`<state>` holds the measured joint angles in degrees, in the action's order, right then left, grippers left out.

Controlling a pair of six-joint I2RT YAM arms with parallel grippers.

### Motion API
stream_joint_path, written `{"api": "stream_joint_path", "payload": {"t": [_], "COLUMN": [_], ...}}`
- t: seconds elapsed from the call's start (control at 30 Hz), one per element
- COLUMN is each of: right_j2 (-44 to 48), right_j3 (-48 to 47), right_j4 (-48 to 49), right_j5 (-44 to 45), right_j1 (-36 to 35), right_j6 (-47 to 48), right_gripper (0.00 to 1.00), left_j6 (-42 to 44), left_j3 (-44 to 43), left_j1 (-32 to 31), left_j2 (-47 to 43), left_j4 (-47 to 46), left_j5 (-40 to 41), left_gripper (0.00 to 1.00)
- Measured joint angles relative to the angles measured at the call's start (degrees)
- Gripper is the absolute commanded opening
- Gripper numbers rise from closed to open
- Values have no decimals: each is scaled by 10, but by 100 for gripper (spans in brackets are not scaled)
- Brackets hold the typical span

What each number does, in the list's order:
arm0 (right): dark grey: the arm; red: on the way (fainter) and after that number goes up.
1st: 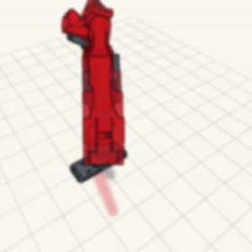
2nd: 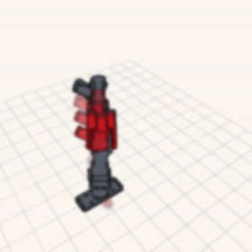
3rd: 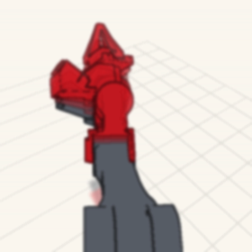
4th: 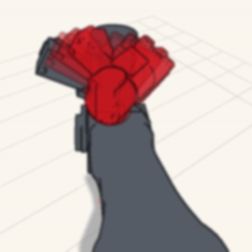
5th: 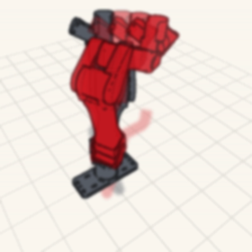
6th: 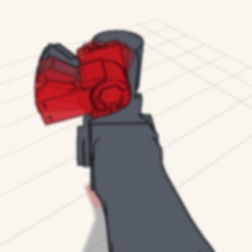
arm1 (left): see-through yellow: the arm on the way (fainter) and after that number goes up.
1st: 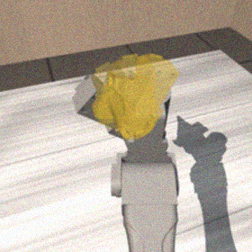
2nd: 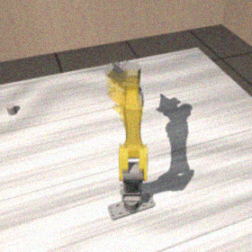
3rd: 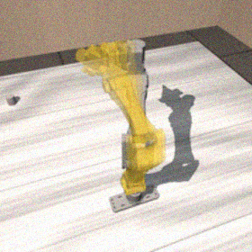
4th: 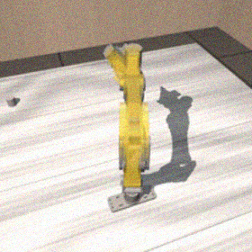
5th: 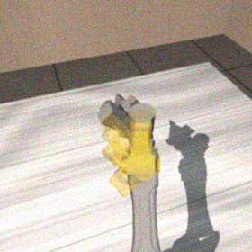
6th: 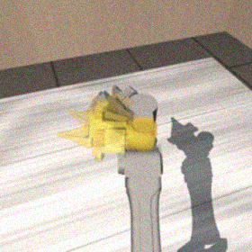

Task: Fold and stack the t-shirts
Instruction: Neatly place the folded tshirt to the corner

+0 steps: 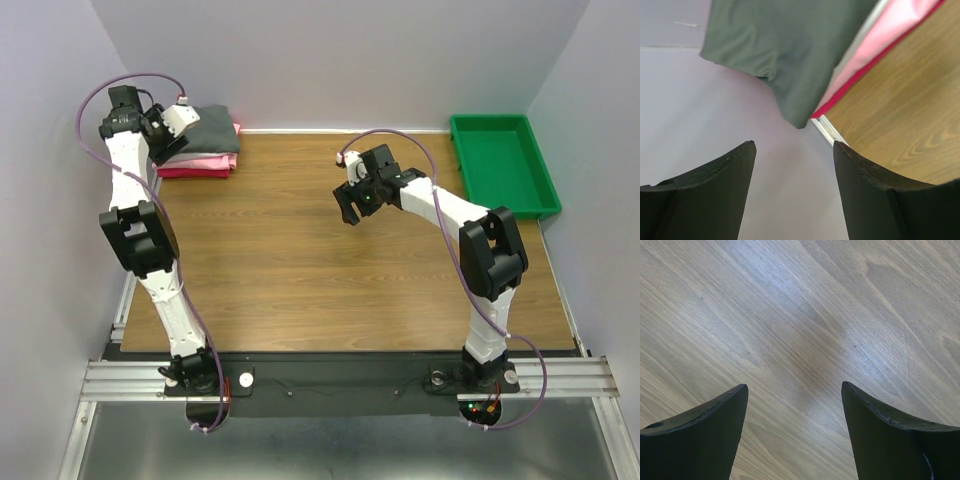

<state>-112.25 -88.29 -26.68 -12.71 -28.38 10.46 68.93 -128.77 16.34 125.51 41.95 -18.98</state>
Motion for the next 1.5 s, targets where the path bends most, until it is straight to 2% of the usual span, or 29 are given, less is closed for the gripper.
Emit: {"api": "stream_joint_path", "payload": {"t": [0.27, 0.53, 0.6, 0.63, 0.83, 0.93, 1.03, 1.5], "right_j2": [0, 0, 0, 0, 0, 0, 0, 0], "right_j3": [0, 0, 0, 0, 0, 0, 0, 0], "right_j4": [0, 0, 0, 0, 0, 0, 0, 0], "right_j5": [0, 0, 0, 0, 0, 0, 0, 0], "right_j1": [0, 0, 0, 0, 0, 0, 0, -1], "right_j6": [0, 0, 0, 0, 0, 0, 0, 0], "right_gripper": [81, 81, 81, 81, 81, 81, 81, 81], "left_j6": [33, 45, 45, 46, 48, 48, 52, 82], "left_j3": [15, 16, 16, 17, 40, 50, 51, 54], "left_j1": [-20, -35, -37, -38, -39, -39, -39, -27], "left_j2": [16, 54, 60, 64, 67, 68, 68, 68], "left_j4": [4, -12, -24, -31, -75, -92, -108, -143], "left_j5": [33, 68, 76, 82, 103, 115, 126, 150], "left_gripper": [76, 65, 56, 48, 26, 7, 0, 0]}}
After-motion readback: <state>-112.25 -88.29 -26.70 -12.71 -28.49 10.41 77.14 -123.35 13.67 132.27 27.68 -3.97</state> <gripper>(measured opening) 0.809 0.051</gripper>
